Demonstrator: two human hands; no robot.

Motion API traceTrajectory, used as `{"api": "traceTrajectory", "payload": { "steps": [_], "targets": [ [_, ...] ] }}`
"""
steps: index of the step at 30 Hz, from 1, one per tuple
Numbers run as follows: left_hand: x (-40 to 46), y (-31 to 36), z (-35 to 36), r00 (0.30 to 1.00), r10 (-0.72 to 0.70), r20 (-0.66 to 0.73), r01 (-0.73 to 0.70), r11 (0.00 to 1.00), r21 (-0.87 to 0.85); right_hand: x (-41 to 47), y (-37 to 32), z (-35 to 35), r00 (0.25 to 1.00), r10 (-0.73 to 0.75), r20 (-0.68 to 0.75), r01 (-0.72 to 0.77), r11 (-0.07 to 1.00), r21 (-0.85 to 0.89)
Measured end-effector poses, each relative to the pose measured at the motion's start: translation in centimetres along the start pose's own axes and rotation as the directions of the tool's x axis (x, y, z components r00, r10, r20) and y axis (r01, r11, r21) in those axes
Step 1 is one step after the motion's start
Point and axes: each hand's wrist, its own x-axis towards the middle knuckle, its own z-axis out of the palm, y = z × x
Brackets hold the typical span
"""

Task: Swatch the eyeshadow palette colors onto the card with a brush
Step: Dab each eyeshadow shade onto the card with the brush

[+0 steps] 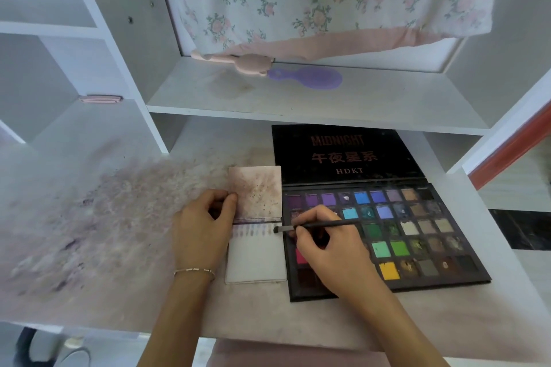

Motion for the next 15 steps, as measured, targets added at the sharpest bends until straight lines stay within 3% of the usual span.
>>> {"api": "traceTrajectory", "payload": {
  "steps": [15],
  "targets": [
    [-0.08, -0.14, -0.06, 1.0, 0.004, 0.002, -0.004, 1.0, 0.02, 0.01, 0.14, 0.06, 1.0, -0.009, 0.009, 0.009, 0.999, -0.05]
  ]
}}
